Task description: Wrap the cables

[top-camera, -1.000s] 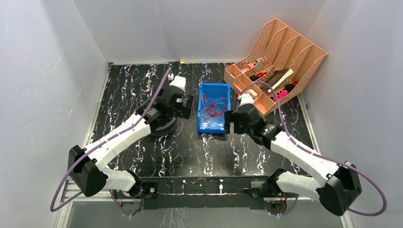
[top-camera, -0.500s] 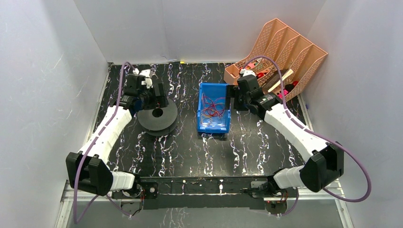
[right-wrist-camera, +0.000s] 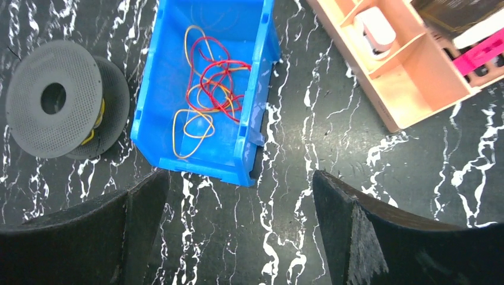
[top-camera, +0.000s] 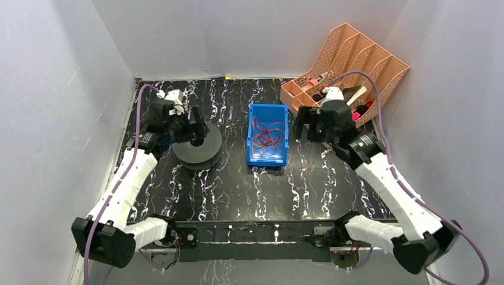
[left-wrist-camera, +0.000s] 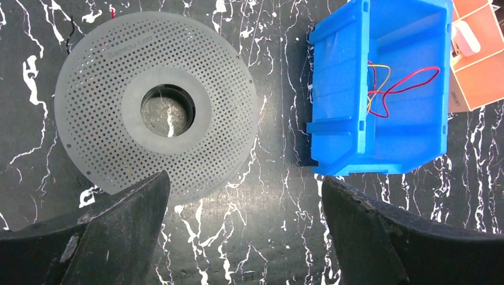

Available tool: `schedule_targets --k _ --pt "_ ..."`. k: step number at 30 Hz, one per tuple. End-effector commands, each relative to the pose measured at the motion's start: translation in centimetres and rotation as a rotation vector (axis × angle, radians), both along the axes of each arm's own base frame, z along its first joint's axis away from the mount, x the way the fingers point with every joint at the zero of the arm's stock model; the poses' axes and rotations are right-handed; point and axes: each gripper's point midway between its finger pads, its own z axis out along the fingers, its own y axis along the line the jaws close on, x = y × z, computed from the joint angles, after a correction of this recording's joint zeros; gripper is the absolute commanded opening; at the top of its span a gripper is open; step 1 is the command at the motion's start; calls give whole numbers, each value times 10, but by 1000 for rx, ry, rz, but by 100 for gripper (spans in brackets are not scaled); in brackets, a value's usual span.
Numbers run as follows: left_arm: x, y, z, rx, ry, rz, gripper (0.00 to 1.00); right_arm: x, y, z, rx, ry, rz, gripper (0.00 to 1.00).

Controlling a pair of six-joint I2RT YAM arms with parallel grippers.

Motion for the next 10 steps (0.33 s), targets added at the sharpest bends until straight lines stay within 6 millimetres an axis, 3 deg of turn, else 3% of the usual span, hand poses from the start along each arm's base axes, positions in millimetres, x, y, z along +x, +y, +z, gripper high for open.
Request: schedule_targets --k 1,4,8,10 --pt "-18 -3 12 -44 18 -9 98 -12 -22 23 4 -102 -49 98" --pt "-29 -9 21 -73 -26 -67 98 -23 -35 37 20 -158 -74 98" --pt "-36 -10 28 -81 -68 -84 98 -40 -27 43 44 -175 38 98" --pt "-38 -8 33 -78 -87 -84 98 -38 -32 41 34 -164 -3 98"
